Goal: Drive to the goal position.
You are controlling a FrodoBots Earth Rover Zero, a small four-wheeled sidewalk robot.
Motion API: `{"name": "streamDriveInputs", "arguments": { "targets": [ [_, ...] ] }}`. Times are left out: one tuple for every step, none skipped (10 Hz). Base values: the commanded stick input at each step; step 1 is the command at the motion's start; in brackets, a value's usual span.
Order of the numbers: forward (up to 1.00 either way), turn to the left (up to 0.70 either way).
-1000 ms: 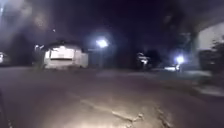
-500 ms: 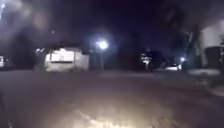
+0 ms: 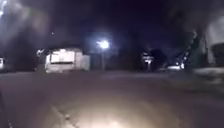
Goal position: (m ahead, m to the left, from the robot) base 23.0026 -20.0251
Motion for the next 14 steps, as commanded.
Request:
{"name": "streamDriveInputs", "arguments": {
  "targets": [
    [0.7,-0.35],
    [0.7,-0.35],
    [0.7,-0.35],
    [0.7,-0.35],
    [0.7,-0.35],
    [0.7,-0.35],
    [0.7,-0.35],
    [0.7,-0.35],
    [0.7,-0.35],
    [0.7,-0.35],
    [0.7,-0.35],
    [0.7,-0.27],
    [0.7,-0.02],
    [0.7,0.0]
  ]
}}
